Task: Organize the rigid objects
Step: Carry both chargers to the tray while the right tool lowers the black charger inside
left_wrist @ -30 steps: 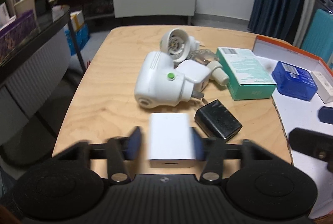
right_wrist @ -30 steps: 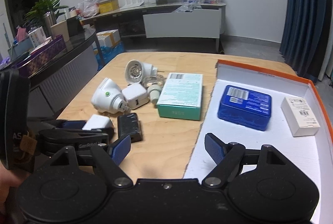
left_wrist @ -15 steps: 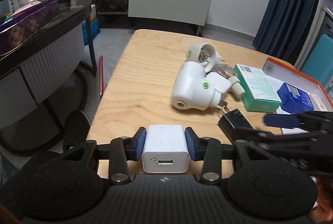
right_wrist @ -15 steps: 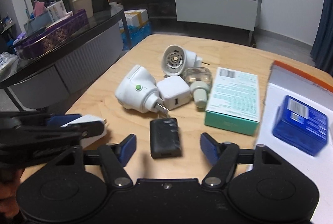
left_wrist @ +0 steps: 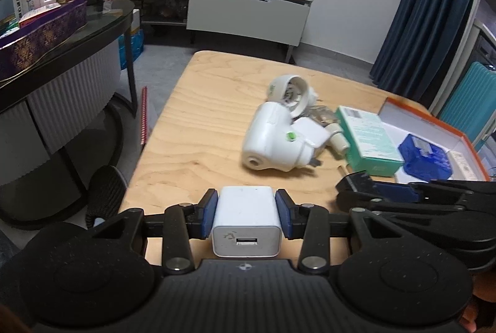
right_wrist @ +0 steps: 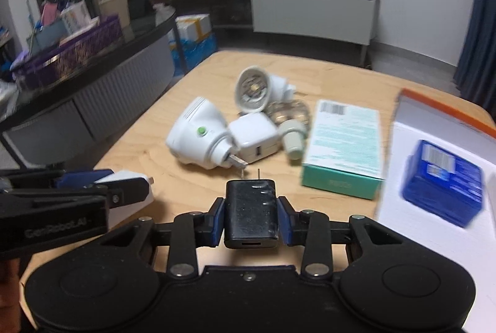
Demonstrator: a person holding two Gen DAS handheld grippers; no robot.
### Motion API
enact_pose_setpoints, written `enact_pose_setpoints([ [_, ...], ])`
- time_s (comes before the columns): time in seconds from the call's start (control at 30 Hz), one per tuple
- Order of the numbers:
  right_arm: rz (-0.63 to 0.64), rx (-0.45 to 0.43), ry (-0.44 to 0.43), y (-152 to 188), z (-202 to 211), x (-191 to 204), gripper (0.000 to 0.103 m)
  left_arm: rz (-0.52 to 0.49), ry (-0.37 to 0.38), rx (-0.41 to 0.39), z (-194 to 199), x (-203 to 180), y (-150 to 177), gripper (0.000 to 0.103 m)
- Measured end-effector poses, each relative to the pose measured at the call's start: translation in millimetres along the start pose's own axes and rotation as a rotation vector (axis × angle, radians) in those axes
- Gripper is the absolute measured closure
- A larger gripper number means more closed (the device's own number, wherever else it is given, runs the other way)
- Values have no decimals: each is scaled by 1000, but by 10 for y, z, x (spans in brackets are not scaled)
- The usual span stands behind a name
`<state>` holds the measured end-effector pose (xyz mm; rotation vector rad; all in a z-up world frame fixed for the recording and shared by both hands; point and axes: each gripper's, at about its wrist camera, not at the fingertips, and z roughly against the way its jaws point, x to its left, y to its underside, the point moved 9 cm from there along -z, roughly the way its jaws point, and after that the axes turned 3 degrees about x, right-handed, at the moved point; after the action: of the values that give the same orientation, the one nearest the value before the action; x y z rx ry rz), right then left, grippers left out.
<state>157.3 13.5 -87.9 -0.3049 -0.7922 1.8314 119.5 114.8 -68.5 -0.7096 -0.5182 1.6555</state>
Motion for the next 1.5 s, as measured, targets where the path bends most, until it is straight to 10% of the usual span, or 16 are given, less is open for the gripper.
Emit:
enact_pose_setpoints([
  [1.5, -272, -176, 225, 443, 1398, -1288, 60, -207, 197, -17, 232, -1507, 28, 62],
])
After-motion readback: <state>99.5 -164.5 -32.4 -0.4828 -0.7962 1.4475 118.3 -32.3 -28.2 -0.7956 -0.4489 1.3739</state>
